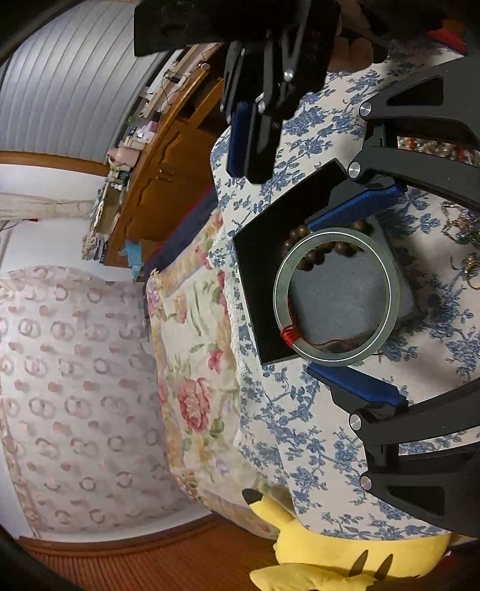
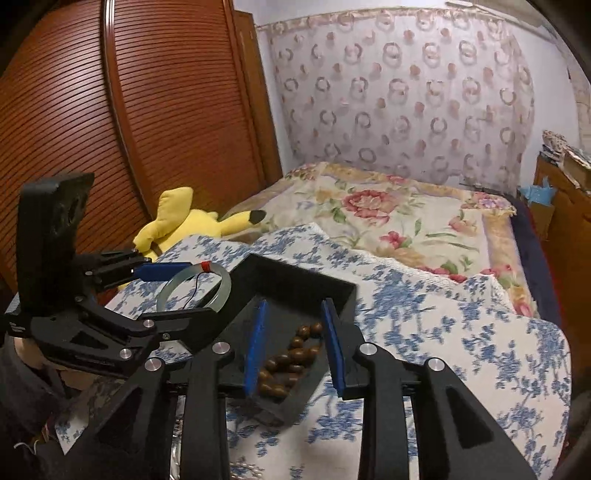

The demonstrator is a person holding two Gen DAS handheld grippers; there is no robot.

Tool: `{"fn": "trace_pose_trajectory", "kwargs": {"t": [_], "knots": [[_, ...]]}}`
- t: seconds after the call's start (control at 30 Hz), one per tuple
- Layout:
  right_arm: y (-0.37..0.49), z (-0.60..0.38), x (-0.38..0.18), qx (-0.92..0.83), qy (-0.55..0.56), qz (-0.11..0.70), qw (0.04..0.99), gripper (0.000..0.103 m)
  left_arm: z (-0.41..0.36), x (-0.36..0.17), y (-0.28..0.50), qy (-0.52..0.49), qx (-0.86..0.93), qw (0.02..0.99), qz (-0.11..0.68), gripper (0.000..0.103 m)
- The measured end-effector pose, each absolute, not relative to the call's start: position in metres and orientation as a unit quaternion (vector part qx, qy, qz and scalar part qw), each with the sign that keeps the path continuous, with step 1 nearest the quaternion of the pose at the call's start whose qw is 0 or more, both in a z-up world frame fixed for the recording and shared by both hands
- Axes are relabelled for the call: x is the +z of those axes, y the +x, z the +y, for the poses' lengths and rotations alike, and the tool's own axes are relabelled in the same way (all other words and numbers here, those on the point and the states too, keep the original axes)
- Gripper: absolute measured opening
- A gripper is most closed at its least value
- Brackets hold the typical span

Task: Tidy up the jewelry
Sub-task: 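Open both tools to drop the bracelet and jade bangle into the box, then grasp the purple crystal hair comb with the left tool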

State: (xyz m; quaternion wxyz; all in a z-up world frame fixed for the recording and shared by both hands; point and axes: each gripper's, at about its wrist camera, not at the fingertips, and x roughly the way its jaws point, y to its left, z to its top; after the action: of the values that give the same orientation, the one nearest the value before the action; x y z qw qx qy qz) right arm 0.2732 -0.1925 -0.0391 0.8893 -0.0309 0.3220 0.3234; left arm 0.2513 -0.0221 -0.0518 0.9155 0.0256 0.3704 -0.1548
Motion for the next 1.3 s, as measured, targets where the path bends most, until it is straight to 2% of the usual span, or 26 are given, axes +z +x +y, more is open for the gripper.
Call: {"fn": "trace_pose_trajectory", "kwargs": {"t": [0.3,0.4,0.57,0.9,1.3], "knots": [[0.280,-0.214,-0.051,0.295,-0.024,0.334,0.895,0.033,-0.037,-0.067,0.267,0.049,-0.147,0.909,0.387,0.069],[0.279,-0.218,-0.052,0.293,-0.021,0.335,0.895,0.033,-0.040,-0.066,0.265,0.054,-0.144,0.911,0.383,0.075],[0.272,-0.222,-0.047,0.287,-0.024,0.330,0.899,0.033,-0.040,-0.061,0.260,0.051,-0.142,0.914,0.377,0.076],[0.219,-0.226,-0.045,0.282,-0.032,0.323,0.903,0.033,-0.026,-0.053,0.206,0.038,-0.139,0.921,0.363,0.079],[0.157,-0.227,-0.071,0.269,-0.035,0.348,0.897,0.033,-0.004,-0.080,0.137,0.009,-0.130,0.916,0.378,0.082]]}}
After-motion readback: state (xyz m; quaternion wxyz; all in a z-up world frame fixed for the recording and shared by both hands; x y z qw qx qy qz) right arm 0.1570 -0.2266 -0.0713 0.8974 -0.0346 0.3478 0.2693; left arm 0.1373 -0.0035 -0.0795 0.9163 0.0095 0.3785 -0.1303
